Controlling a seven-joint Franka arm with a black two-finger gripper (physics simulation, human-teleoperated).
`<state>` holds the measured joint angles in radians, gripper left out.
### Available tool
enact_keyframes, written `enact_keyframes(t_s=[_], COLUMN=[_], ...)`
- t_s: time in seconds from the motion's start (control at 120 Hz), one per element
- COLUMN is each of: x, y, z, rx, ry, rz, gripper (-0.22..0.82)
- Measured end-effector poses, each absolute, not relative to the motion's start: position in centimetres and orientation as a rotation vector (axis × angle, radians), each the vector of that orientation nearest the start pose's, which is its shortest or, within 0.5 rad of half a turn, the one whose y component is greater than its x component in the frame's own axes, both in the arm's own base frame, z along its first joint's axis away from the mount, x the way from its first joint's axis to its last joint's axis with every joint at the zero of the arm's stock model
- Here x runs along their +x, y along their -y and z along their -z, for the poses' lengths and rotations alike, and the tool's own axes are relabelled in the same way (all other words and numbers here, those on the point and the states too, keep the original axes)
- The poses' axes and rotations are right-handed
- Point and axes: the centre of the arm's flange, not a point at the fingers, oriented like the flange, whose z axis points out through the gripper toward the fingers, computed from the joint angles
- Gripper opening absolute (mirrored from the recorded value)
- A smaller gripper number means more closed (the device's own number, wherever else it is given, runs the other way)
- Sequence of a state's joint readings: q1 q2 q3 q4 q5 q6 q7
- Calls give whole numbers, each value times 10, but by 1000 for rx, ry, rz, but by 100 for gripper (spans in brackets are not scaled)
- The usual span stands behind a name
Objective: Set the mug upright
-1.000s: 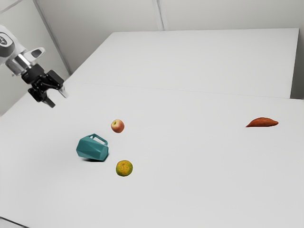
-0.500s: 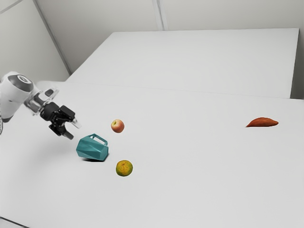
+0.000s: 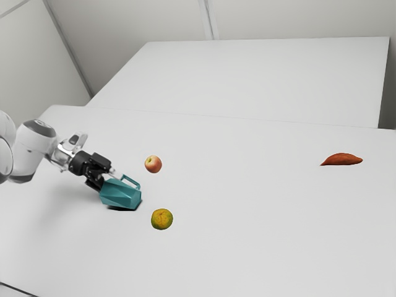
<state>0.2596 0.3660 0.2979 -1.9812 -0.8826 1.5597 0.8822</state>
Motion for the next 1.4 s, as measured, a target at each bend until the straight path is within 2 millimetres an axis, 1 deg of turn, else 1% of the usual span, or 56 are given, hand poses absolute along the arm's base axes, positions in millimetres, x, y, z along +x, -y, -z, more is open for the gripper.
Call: enact_keyframes(t_s=[0.092, 0.158, 0.25, 0.3, 0.367, 0.458, 0.567, 0.6, 0.667, 0.733, 0.842, 0.875, 0.908, 1.008, 1.042, 1.117, 1.15, 1.2, 1.3, 1.4], x=[501, 502, 502, 503, 504, 506, 508, 509, 514, 521, 545, 551, 555, 565, 568, 574, 576, 577, 572, 566], y=[-209, -209, -208, -207, -205, -201, -198, -194, -181, -162, -129, -117, -107, -89, -77, -44, -35, -27, -15, -9], z=[-280, -282, -284, -286, -294, -306, -312, -319, -343, -375, -425, -435, -442, -448, -451, -456, -456, -455, -445, -422], rx=[2128, 2128, 2129, 2132, 2138, 2149, 2156, 2160, 2190, 2259, 2428, 2480, 2529, 2655, 2704, 2800, 2836, 2892, 2977, 3030], ry=[-47, -36, -19, -6, 15, 50, 75, 92, 156, 257, 458, 511, 550, 597, 632, 708, 716, 715, 673, 594], rz=[32, 19, 11, 7, -6, -27, -39, -49, -58, -50, 0, 23, 47, 79, 90, 111, 114, 117, 111, 100], gripper=[22, 9, -3, -6, -10, -13, -15, -15, -16, -16, -17, -17, -17, -17, -17, -17, -17, -17, -17, -18])
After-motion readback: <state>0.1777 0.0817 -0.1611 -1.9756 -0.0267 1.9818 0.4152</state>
